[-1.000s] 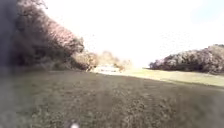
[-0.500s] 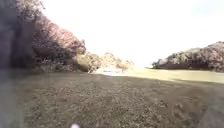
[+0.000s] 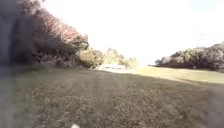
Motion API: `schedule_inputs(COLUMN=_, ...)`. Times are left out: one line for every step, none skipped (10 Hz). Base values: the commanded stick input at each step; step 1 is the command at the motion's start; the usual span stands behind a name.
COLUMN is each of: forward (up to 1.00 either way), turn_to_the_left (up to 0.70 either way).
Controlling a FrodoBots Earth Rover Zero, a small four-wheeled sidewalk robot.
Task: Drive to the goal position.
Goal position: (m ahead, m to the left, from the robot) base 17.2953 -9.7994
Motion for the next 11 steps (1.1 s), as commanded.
schedule_inputs(forward=0.85, turn_to_the_left=-0.01)
schedule_inputs(forward=0.85, turn_to_the_left=-0.12)
schedule_inputs(forward=0.85, turn_to_the_left=-0.34)
schedule_inputs(forward=0.85, turn_to_the_left=-0.34)
schedule_inputs(forward=0.85, turn_to_the_left=-0.34)
schedule_inputs(forward=0.85, turn_to_the_left=-0.34)
schedule_inputs(forward=0.85, turn_to_the_left=-0.34)
schedule_inputs(forward=0.85, turn_to_the_left=-0.34)
schedule_inputs(forward=0.85, turn_to_the_left=-0.25)
schedule_inputs(forward=0.85, turn_to_the_left=-0.04)
schedule_inputs(forward=0.85, turn_to_the_left=0.00)
